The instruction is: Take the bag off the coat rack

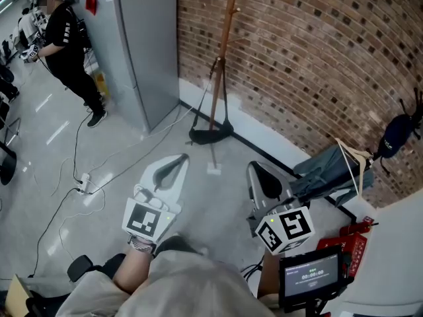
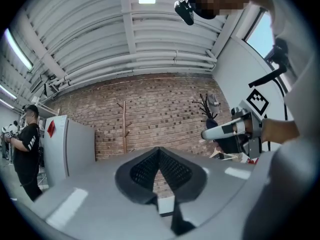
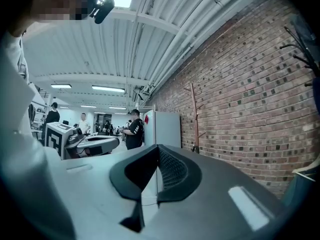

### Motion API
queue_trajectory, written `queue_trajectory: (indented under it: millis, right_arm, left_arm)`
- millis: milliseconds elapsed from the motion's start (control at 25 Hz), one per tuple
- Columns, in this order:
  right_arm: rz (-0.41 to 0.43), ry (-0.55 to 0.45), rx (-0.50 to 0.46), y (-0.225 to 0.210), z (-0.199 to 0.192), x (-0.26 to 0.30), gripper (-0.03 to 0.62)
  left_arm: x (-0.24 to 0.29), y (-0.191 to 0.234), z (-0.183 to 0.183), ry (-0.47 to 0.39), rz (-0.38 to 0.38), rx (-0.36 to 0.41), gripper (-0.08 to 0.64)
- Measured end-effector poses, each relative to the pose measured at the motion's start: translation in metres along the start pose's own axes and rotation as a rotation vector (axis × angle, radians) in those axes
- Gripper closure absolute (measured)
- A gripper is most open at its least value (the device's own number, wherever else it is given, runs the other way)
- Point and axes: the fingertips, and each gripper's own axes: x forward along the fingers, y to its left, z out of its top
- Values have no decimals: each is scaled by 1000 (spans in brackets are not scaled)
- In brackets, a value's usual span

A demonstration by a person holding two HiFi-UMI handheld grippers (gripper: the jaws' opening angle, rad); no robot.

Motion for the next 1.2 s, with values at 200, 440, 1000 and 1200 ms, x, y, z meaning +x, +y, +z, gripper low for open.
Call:
queue_trajectory:
  millis: [200, 440, 1000, 1200]
  right_arm:
    - [26, 12, 12, -8, -8, 2, 591]
    - [36, 1, 25, -22, -7, 18, 591]
    - [1, 8, 39, -71, -2, 114, 591]
    - [-4, -9, 60, -84, 9, 160, 591]
  left_arm:
    - [6, -5, -7, 7, 12, -21, 560]
    - [23, 6, -14, 3, 14, -50, 560]
    - [110, 73, -60, 28, -72, -73, 560]
    - [145, 110, -65, 17, -97, -73, 560]
